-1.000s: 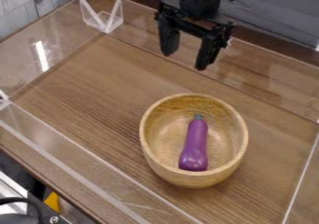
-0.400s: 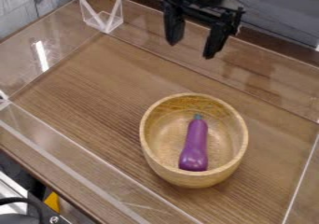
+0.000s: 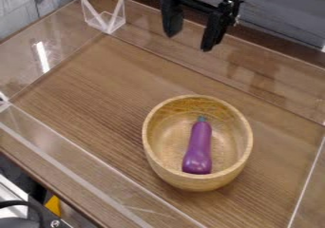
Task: Remove the purple eggplant from inside the brown bowl and put it on the table
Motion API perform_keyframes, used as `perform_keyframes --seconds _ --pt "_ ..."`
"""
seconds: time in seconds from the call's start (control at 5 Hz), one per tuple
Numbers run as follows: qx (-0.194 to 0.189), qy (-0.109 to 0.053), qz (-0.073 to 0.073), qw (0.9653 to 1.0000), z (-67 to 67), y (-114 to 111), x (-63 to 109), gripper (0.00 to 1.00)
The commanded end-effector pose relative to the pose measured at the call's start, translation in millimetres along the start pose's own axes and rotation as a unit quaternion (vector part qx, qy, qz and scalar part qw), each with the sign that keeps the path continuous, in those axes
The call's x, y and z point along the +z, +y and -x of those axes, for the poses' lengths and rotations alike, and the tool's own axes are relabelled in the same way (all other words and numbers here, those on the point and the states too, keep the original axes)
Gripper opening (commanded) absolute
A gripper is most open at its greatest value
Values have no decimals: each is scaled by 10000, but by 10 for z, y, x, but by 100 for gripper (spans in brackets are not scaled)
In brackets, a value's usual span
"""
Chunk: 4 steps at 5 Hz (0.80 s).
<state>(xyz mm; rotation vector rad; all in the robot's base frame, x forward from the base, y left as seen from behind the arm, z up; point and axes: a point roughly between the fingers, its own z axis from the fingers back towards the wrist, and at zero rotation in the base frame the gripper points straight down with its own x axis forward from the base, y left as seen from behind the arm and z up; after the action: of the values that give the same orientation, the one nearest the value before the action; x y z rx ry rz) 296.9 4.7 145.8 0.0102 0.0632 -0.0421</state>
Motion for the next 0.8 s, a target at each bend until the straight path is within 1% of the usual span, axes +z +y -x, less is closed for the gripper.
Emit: perform_keyframes --seconds 0.0,0.2,0.4,0.6 --pt "-264 -259 -18 9993 25 32 149 100" --pt "20 -156 3 9999 -25 18 20 100" --pt "298 -122 11 9995 -73 -13 -85 100" --pt "409 -127 13 9991 -58 -2 -124 100"
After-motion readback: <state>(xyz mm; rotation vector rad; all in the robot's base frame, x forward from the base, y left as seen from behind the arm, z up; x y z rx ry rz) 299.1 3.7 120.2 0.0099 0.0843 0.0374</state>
